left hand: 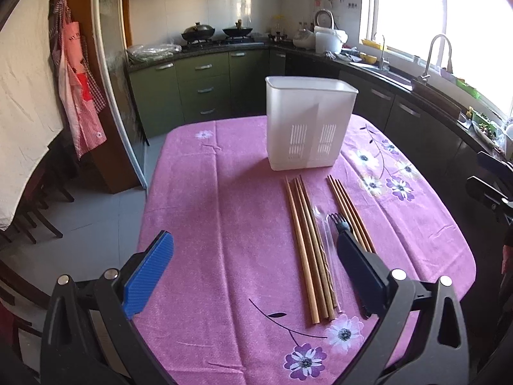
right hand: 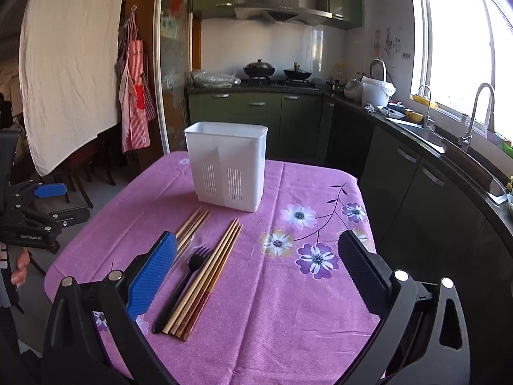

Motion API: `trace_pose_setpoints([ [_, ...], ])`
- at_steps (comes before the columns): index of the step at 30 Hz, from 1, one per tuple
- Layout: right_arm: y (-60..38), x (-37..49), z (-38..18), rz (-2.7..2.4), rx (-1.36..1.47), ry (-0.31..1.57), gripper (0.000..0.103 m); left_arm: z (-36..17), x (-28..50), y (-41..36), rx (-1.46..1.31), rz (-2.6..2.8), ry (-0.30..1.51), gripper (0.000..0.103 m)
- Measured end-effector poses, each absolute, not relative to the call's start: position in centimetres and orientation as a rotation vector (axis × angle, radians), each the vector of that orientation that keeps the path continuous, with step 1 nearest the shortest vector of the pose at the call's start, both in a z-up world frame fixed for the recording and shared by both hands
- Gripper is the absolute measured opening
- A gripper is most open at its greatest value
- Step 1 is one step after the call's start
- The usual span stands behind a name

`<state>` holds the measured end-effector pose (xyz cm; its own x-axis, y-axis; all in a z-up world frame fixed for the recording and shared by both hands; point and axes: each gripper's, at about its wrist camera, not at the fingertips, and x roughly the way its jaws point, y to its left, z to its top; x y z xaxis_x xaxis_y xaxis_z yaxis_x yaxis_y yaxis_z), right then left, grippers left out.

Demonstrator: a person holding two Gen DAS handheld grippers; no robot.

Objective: Organize utensils

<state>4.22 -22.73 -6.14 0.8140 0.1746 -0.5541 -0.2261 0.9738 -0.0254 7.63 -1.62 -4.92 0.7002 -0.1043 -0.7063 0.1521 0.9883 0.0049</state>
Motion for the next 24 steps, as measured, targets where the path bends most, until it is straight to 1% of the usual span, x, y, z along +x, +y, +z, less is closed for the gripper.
trace_pose_setpoints([
  [8,-24.3,9.8,-8.9,0.203,-0.068,0.773,0.099,-7.8,12.8,-6.0,0.055,-0.287,1.012,0.097],
  [11,-25.0,11.2,-10.0,0.196,-0.048,0.823,0.099,-9.3,14.7,-7.8,0.017,-0.352,1.125,0.097],
  [13,-25.5,11.9,-10.5,0.188,-0.039,0.839,0.099,-10.3,15.7,-8.9,0.006,-0.371,1.188,0.095],
  [14,-25.6,11.8,-10.6,0.184,-0.033,0.844,0.099,-11.0,16.3,-9.5,0.004,-0.375,1.22,0.088],
  [15,-25.8,12.0,-10.8,0.18,-0.025,0.848,0.099,-11.5,16.7,-10.0,0.006,-0.381,1.243,0.076],
  [16,-25.9,12.1,-11.0,0.181,-0.018,0.854,0.099,-12.0,17.1,-10.4,0.004,-0.388,1.271,0.07],
  [17,-26.1,12.1,-11.1,0.184,-0.013,0.859,0.099,-12.6,17.5,-10.8,-0.004,-0.388,1.303,0.062],
  [19,-26.1,12.1,-11.4,0.19,-0.011,0.865,0.099,-13.7,18.2,-11.3,-0.017,-0.383,1.342,0.058],
  [20,-26.1,12.1,-11.6,0.195,-0.013,0.869,0.099,-13.9,18.5,-11.5,-0.019,-0.381,1.35,0.051],
  [21,-26.1,12.1,-11.7,0.199,-0.015,0.87,0.099,-14.1,18.8,-11.7,-0.025,-0.382,1.361,0.04],
  [22,-26.1,12.0,-11.7,0.202,-0.016,0.871,0.099,-14.4,19.2,-11.9,-0.036,-0.382,1.373,0.035],
  [23,-26.1,12.1,-11.8,0.203,-0.015,0.871,0.099,-14.6,19.6,-12.0,-0.05,-0.381,1.384,0.027],
  [24,-26.1,12.1,-11.8,0.205,-0.015,0.87,0.099,-14.7,19.9,-12.1,-0.05,-0.371,1.384,0.026],
])
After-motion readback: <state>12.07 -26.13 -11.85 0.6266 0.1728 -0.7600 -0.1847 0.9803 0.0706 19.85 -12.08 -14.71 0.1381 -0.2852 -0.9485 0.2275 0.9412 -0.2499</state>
